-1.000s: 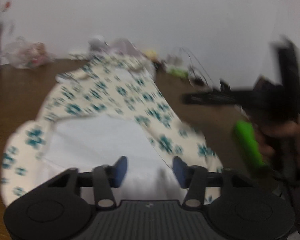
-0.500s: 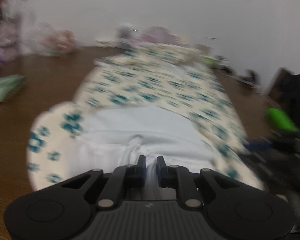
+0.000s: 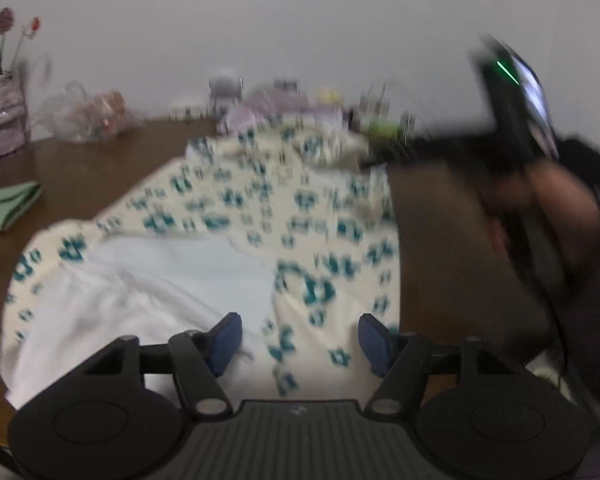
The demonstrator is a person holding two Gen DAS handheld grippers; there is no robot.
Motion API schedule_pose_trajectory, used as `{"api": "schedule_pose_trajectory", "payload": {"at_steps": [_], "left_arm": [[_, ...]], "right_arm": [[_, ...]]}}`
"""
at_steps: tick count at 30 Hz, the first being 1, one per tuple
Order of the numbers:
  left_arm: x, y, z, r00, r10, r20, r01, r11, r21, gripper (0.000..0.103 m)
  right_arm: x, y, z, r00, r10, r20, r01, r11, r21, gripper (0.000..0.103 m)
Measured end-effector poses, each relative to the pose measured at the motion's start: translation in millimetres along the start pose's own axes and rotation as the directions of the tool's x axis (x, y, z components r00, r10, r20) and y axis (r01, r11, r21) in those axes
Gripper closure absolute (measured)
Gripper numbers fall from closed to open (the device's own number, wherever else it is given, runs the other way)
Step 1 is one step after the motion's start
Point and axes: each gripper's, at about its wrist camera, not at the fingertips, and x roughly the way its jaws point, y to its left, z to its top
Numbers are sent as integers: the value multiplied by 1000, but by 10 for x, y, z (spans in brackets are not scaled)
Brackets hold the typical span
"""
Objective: Fold clothes
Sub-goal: 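Lay the shirt flat on the table and open both grippers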
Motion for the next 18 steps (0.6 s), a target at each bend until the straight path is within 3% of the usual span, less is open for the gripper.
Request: {"api": "schedule_pose_trajectory", "payload": {"at_steps": [1, 3, 4, 5, 6, 7, 9, 11, 13, 15, 18], "left_arm": [[39, -23, -27, 1000, 11, -10, -11, 1000, -3, 50], [51, 7, -64, 1000, 17, -22, -17, 1000, 0, 73], [48, 35, -79, 999, 19, -28, -19, 1000, 6, 78], [46, 70, -93, 999, 20, -32, -20, 1000, 11, 87], [56, 145, -98, 999, 15, -33, -15, 1000, 13, 90], [66, 246, -78, 999, 14, -37, -14, 1000, 3, 91], [71, 418, -30, 998, 43, -40, -43, 999, -8, 94], [71, 589, 12, 989, 147, -30, -147, 989, 11, 95], [132, 722, 61, 966, 257, -28, -256, 966, 31, 100], [224, 817, 114, 926, 376, -26, -374, 925, 69, 101], [331, 954, 209, 920, 391, -23, -390, 920, 35, 101]], "right_arm": [[158, -38, 53, 999, -41, -8, 41, 999, 14, 46], [460, -118, 133, 994, -102, -31, 103, 994, 45, 46], [599, -162, 151, 992, -114, -48, 117, 991, 63, 46], [679, -214, 132, 993, -103, -61, 109, 989, 96, 54], [736, -270, 97, 994, -83, -73, 92, 986, 135, 68], [793, -326, 62, 994, -63, -84, 77, 982, 175, 99], [642, -367, -69, 995, -63, -72, 75, 981, 179, 99], [448, -396, -211, 996, -69, -55, 78, 982, 170, 99], [213, -400, -384, 997, -74, -37, 79, 985, 150, 99], [-103, -348, -641, 997, -70, -25, 73, 991, 115, 99], [-579, -248, -1067, 999, -31, -19, 33, 996, 87, 98]]}}
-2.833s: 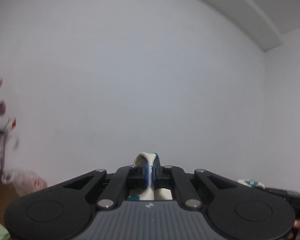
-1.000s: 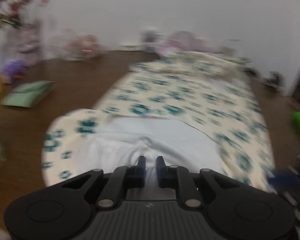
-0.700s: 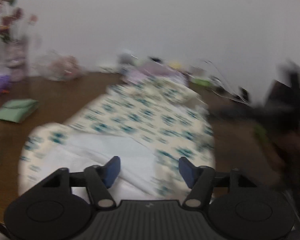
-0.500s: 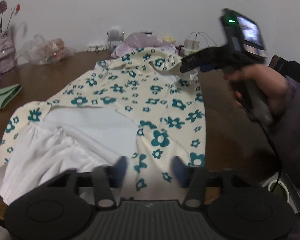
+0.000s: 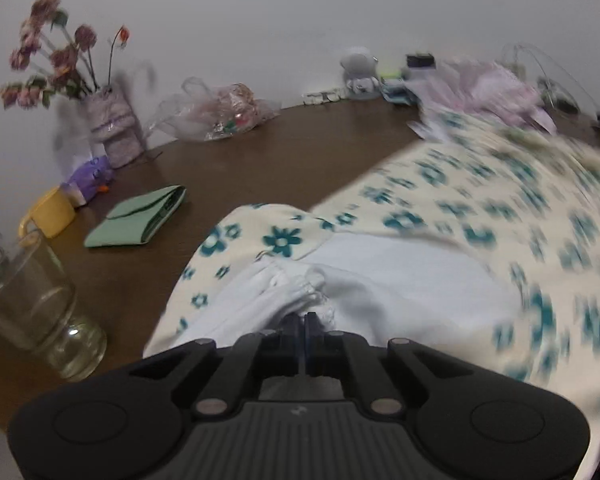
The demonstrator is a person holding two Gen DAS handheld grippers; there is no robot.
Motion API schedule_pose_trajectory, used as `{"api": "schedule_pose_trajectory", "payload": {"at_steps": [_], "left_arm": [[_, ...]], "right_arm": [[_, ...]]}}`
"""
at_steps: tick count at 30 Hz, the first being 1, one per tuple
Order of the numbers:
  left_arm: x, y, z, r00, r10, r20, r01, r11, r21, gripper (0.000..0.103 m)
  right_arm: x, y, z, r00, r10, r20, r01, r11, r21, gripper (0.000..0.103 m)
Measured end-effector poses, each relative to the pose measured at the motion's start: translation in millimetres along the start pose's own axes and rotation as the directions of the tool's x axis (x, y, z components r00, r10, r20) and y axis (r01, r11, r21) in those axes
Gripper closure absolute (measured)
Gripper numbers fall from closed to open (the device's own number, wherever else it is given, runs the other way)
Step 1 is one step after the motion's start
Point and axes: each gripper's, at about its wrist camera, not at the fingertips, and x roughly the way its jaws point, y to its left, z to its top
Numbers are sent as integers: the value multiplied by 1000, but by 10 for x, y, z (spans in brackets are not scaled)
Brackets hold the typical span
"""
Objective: Fold clothes
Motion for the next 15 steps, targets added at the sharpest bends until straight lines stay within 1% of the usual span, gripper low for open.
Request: {"api": "schedule_pose_trajectory", "payload": {"at_steps": [1, 2, 3, 4, 5, 6, 7, 8, 9, 10, 12, 13, 14, 15], "left_arm": [[28, 11, 35, 1000, 8, -17, -8, 1000, -17, 100], [9, 14, 69, 999, 15, -29, -16, 999, -37, 100], [-52, 21, 83, 1000, -8, -24, 7, 998, -57, 92], [-136, 17, 63, 999, -49, -11, 48, 997, -65, 90], [-220, 14, 43, 996, -90, 2, 90, 993, -72, 79], [-304, 11, 23, 991, -131, 16, 132, 988, -78, 61], [-385, 1, -2, 985, -170, 28, 172, 982, -83, 54], [-447, -43, -52, 979, -203, 31, 205, 976, -78, 49], [-485, -92, -106, 973, -230, 26, 232, 970, -74, 49], [-516, -141, -157, 967, -254, 21, 255, 965, -70, 49], [-509, -238, -234, 965, -262, 10, 262, 962, -72, 49], [-493, -275, -269, 969, -248, 7, 248, 967, -61, 50], [-489, -284, -299, 973, -232, 21, 233, 971, -55, 52], [-492, -288, -312, 974, -225, 30, 226, 973, -49, 60]], "right_arm": [[-138, 3, -116, 1000, 30, 2, -30, 1000, 0, 93], [-275, 6, -232, 998, 61, 5, -61, 998, -1, 77], [-416, -7, -294, 996, 88, 14, -88, 996, -6, 68], [-543, -28, -301, 993, 112, 37, -111, 994, -20, 50], [-658, -53, -283, 991, 118, 69, -116, 993, -35, 42], [-757, -81, -238, 989, 105, 105, -100, 994, -47, 41], [-831, -117, -173, 986, 91, 140, -85, 995, -50, 41], [-861, -150, -106, 982, 91, 167, -84, 995, -46, 41], [-839, -171, -32, 977, 100, 188, -93, 995, -46, 41], [-755, -156, 49, 976, 105, 190, -95, 994, -59, 41], [-469, -26, 200, 982, 114, 151, -97, 989, -114, 43], [-316, 40, 253, 984, 126, 129, -108, 985, -136, 51], [-179, 96, 289, 988, 124, 97, -109, 983, -145, 68], [-36, 129, 314, 992, 110, 63, -100, 984, -147, 76]]}}
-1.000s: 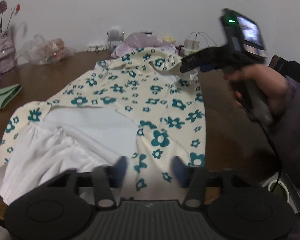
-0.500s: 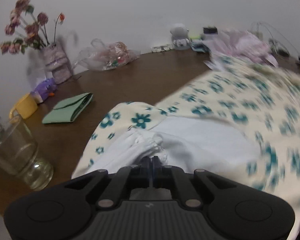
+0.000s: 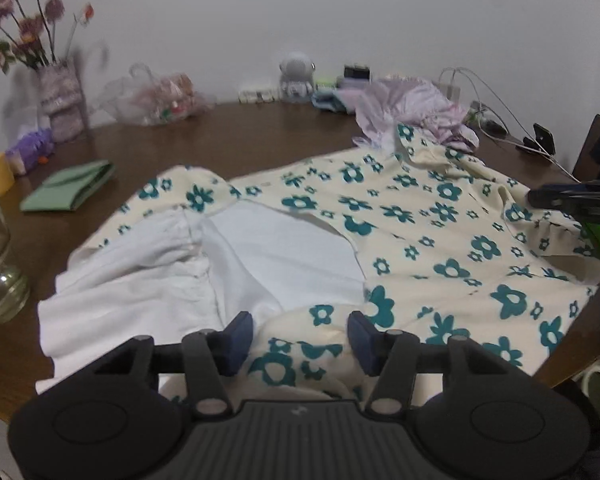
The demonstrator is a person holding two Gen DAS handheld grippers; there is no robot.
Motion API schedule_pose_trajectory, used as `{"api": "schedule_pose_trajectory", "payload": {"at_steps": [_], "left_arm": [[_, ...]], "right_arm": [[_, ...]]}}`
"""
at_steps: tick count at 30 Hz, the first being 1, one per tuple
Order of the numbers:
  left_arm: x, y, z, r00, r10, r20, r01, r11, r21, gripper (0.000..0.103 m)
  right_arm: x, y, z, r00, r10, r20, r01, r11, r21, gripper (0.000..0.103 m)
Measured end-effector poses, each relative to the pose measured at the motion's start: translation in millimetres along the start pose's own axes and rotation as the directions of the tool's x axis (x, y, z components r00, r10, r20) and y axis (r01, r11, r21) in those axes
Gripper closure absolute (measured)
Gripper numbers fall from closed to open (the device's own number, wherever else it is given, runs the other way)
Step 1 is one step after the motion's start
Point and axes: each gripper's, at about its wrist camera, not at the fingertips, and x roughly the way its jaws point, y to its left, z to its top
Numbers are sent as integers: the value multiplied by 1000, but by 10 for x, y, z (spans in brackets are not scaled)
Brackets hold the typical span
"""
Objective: Fold clothes
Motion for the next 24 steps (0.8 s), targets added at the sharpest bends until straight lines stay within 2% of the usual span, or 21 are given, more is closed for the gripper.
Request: {"api": "schedule_pose_trajectory", "payload": {"at_steps": [1, 2, 3, 7, 9, 10, 15, 18, 21, 24], "left_arm": [[7, -11, -9, 1000, 19, 0, -19, 1000, 7, 68], [34, 2, -11, 998, 56, -3, -56, 998, 20, 78], [51, 28, -9, 997, 77, 9, -77, 997, 31, 78], [185, 151, 61, 996, 85, 26, -86, 996, 21, 85], [289, 168, 121, 994, 106, 33, -107, 994, 35, 97], [359, 175, 161, 991, 126, 38, -128, 991, 47, 98], [653, 271, 385, 987, 152, 51, -155, 987, 42, 97], [669, 309, 392, 985, 165, 48, -167, 985, 42, 92], [550, 336, 292, 985, 164, 46, -166, 986, 30, 85], [368, 396, 195, 990, 143, 16, -142, 990, -22, 75]], "right_arm": [[82, 11, 0, 1000, -14, -15, 14, 1000, -1, 84], [137, 23, -5, 999, -29, -21, 29, 1000, -2, 86], [161, 11, -29, 999, -45, -26, 45, 999, -1, 88], [57, -163, -298, 994, -89, -64, 92, 995, 47, 95], [-110, -200, -464, 993, -109, -55, 112, 992, 62, 97], [-212, -205, -537, 992, -118, -54, 122, 990, 77, 97], [-519, -48, -666, 991, -113, -77, 117, 992, 51, 95], [-661, -52, -575, 994, -108, 9, 107, 991, 77, 87], [-563, -44, -438, 997, -67, 38, 64, 996, 64, 86], [-241, 69, -311, 999, -36, -11, 35, 998, -53, 80]]}}
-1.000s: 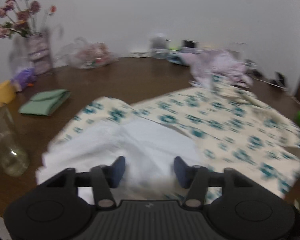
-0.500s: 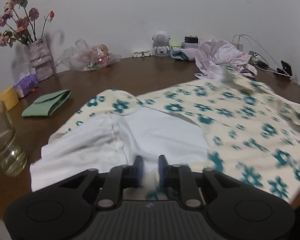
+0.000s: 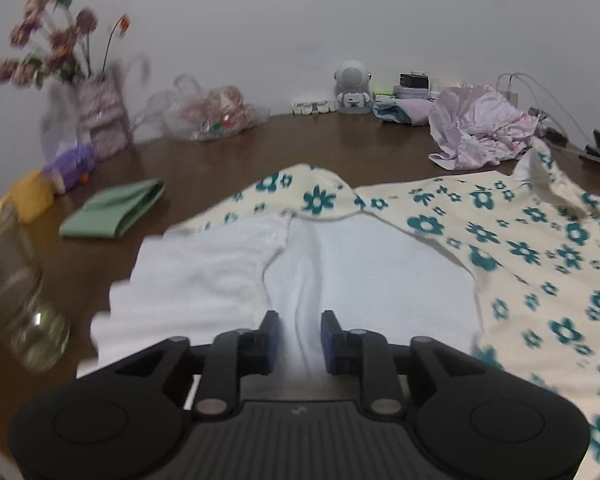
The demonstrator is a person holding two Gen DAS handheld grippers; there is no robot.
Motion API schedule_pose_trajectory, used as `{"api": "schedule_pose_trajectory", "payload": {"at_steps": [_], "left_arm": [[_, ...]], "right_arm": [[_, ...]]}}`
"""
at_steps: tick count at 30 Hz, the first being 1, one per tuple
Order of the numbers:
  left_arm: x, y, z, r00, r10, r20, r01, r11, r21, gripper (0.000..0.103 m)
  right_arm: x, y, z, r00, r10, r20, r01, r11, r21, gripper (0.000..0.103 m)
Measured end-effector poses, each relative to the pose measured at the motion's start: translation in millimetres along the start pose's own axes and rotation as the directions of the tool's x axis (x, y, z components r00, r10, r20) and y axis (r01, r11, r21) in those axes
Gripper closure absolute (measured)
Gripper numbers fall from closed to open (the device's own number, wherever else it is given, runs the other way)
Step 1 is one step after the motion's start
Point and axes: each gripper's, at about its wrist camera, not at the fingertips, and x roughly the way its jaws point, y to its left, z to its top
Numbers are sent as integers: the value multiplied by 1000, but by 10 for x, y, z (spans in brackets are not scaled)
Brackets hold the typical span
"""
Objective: Fold clothes
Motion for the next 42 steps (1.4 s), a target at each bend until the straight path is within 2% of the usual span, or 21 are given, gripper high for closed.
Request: {"api": "schedule_pose_trajectory", "payload": {"at_steps": [3, 4, 6, 8, 10, 12, 18, 20, 21, 24, 25, 27, 28, 31, 33, 35, 36, 38, 39, 40, 42], "left_arm": [[-259, 70, -74, 1000, 15, -14, -16, 996, -85, 74], [-382, 75, -60, 1000, -20, 10, 21, 992, -127, 71], [-440, -57, -12, 989, -137, 52, 143, 980, -135, 39], [-484, -198, 33, 965, -245, 90, 256, 958, -131, 30], [-337, -445, 44, 967, -249, 54, 251, 967, -48, 31], [-148, -639, 8, 979, -203, 5, 203, 979, 6, 52], [-79, -543, -106, 979, -192, 70, 190, 981, 35, 51], [-16, -443, -88, 980, -177, 86, 176, 984, 27, 51], [37, -366, -55, 980, -176, 87, 175, 984, 16, 57], [245, -166, 101, 990, -116, 81, 119, 992, -33, 62], [315, -78, 170, 989, -130, 69, 134, 989, -59, 63], [418, 31, 288, 990, -137, 43, 140, 986, -91, 77], [447, 49, 325, 991, -133, 31, 135, 987, -83, 78], [436, 52, 318, 989, -143, 24, 144, 989, -45, 75], [393, 39, 260, 987, -158, 35, 159, 987, -20, 68], [358, 36, 183, 983, -171, 62, 172, 985, -6, 67], [352, 37, 159, 983, -170, 72, 171, 985, -1, 67], [344, 29, 159, 984, -160, 71, 161, 987, 1, 66], [344, 19, 164, 986, -154, 70, 155, 988, 4, 66], [344, 10, 164, 986, -149, 72, 149, 989, 6, 66], [338, 13, 157, 986, -147, 75, 148, 989, 1, 66]], "right_arm": [[271, 143, 120, 999, -5, -36, 1, 996, -93, 80], [346, 178, 159, 999, -7, -46, 2, 994, -107, 79], [448, 162, 205, 998, -13, -58, 7, 995, -96, 71], [541, 132, 245, 998, -19, -67, 13, 997, -80, 63], [639, 40, 263, 996, -45, -82, 41, 998, -47, 66], [662, -97, 241, 995, -44, -87, 46, 999, 24, 72], [561, -547, 111, 996, -58, -66, 73, 963, 261, 90], [562, -539, 113, 994, -78, -73, 94, 962, 256, 90], [573, -503, 123, 992, -94, -79, 111, 965, 238, 90], [601, -409, 150, 985, -143, -94, 159, 969, 190, 89], [602, -405, 158, 983, -155, -95, 171, 967, 191, 87], [598, -392, 201, 979, -167, -117, 187, 964, 188, 79], [595, -385, 225, 976, -172, -130, 194, 963, 185, 76], [475, -290, 370, 989, -109, -97, 122, 983, 140, 53], [462, -183, 514, 991, -120, -66, 123, 991, 54, 49], [574, -88, 645, 990, -131, -60, 129, 991, -47, 27], [710, -70, 683, 988, -131, -85, 124, 989, -86, 25], [1003, -53, 743, 980, -136, -145, 114, 982, -149, 40], [1076, -148, 773, 973, -166, -161, 148, 982, -120, 74], [1120, -286, 804, 963, -207, -174, 198, 978, -67, 88], [1207, -560, 866, 937, -284, -205, 298, 954, 38, 88]]}}
